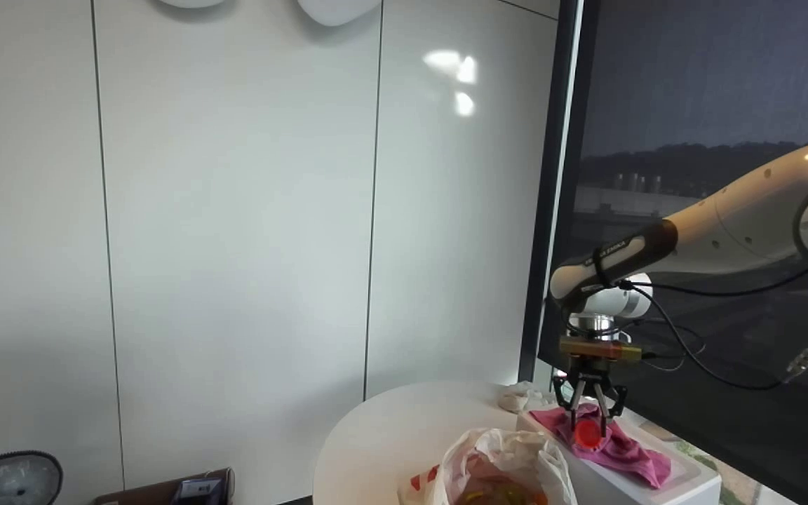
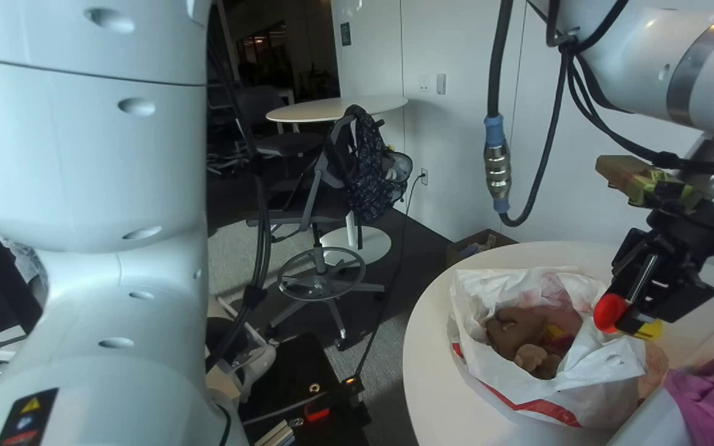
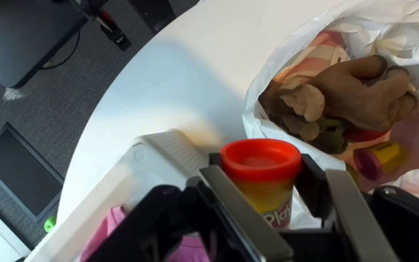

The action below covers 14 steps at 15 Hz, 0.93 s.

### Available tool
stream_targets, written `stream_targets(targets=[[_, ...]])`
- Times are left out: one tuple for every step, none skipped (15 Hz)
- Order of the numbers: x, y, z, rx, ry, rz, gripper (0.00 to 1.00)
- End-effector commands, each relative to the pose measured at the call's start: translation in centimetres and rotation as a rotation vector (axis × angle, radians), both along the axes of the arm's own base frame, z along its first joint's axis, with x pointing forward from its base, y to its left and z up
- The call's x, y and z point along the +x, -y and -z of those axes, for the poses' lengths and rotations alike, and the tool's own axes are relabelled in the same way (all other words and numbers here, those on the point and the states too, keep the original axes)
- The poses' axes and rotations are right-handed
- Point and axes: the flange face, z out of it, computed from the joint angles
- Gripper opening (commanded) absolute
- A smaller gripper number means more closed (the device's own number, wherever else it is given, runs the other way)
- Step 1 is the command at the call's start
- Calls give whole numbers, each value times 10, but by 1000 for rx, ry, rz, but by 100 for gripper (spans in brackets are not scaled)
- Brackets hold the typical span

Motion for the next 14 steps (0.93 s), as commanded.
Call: stream_targets(targets=[[12,-55,53,-7,113,-89,28],[18,-70,68,-24,150,-94,28],[23,-82,82,-28,175,-104,28],[27,-92,94,-34,198,-110,28],[30,-99,105,-38,214,-110,28],[33,-102,117,-45,215,-103,28],[34,-104,125,-52,218,-101,28],[35,-103,130,-56,227,-95,28],[36,-101,132,-63,237,-83,31],[36,-96,129,-69,238,-79,78],[36,-90,122,-67,236,-71,79],[34,-82,111,-53,213,-61,86],[33,-73,93,-33,198,-47,92],[30,-59,69,17,184,-25,98]])
